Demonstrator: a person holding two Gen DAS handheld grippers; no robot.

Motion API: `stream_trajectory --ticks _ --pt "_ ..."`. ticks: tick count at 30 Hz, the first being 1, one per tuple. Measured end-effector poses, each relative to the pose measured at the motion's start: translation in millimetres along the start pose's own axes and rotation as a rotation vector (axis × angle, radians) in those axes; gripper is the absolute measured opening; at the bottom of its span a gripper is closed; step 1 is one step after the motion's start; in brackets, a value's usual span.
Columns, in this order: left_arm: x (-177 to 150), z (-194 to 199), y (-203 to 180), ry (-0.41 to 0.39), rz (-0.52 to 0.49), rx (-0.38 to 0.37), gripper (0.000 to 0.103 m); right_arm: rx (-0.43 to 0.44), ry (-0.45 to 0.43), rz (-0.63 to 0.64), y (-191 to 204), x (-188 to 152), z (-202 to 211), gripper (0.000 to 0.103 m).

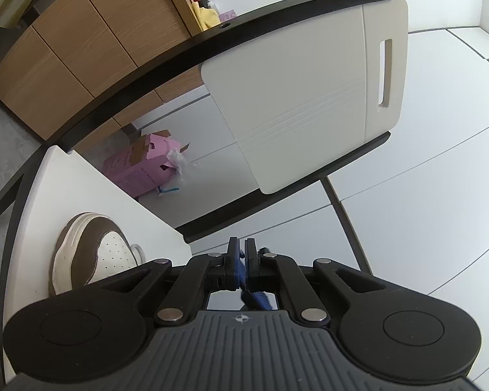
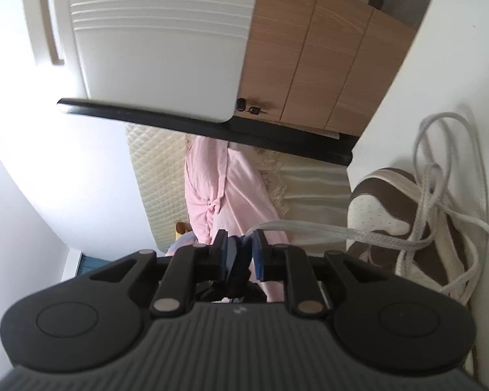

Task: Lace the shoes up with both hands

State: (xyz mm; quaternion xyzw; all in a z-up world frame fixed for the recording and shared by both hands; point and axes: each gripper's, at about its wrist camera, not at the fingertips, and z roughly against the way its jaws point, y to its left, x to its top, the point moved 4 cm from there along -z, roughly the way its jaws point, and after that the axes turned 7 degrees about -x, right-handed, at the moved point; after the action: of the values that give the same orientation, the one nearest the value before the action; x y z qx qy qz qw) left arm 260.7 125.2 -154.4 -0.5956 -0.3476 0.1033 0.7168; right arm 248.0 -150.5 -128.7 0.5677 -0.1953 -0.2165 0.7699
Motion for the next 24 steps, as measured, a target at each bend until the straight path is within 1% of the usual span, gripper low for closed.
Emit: stream_trajectory --ticks 12,14,15,16,21,24 --pt "-4 -3 -2 0.02 -0.009 -0.014 0.003 0.001 -0.032 -0.078 -13 6 -2 0.019" --pt "-4 -4 -2 0.022 -0.012 -0.017 0.003 0.009 -0.023 -0.089 -13 6 -3 0.024" --pt "-4 -4 -3 0.024 -0.012 -0.02 0.003 0.013 -0.017 -0.094 -13 5 -4 0.029" --pt "-5 -4 -3 0.026 -0.015 -0.023 0.003 0.018 -0.012 -0.099 -13 5 -4 0.031" --pt "-7 -6 -6 0.039 -0.029 -0.032 0.003 0.026 -0.013 -0.111 -12 6 -4 0.032" --pt "-7 -6 -5 0.043 -0.03 -0.024 0.003 0.019 -0.012 -0.098 -10 6 -3 0.03"
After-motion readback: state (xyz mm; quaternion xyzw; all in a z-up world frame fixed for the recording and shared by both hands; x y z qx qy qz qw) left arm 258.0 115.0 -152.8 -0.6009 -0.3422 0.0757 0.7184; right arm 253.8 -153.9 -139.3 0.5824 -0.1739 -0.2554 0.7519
